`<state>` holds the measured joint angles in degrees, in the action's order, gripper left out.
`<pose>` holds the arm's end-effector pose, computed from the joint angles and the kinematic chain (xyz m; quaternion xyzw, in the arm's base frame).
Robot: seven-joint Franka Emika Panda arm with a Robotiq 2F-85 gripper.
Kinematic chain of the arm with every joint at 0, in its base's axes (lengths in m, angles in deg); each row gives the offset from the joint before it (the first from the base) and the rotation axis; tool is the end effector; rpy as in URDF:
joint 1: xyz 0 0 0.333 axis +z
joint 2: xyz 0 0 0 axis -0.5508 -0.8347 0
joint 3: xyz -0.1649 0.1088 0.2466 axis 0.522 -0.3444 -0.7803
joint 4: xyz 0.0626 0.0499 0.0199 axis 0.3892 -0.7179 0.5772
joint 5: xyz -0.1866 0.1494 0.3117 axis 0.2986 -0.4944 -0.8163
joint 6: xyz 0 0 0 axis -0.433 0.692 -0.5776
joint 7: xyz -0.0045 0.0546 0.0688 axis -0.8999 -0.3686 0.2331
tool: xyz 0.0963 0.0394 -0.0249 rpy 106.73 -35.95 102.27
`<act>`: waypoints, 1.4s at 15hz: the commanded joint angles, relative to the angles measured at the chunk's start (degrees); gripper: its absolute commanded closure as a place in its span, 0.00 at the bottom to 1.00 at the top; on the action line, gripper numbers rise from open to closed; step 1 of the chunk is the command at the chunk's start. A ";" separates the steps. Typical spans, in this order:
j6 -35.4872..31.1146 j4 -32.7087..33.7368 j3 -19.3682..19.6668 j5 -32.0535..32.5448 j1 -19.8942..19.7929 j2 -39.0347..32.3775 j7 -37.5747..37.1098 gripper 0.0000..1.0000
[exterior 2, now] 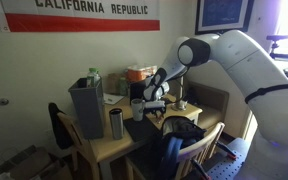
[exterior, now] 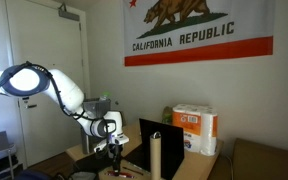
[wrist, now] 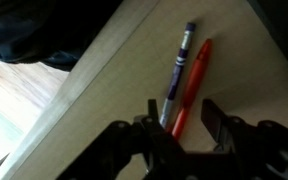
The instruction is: Place the red pen in the mug
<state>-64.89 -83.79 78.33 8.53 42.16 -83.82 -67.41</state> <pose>0.6516 -0.0179 0.1256 0.9151 -0.3882 0.0003 0.1087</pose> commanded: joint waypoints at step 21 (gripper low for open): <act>12.49 -0.32 1.94 13.67 5.80 19.54 -0.51 0.94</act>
<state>-56.59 -83.60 80.58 17.53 46.45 -70.04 -67.38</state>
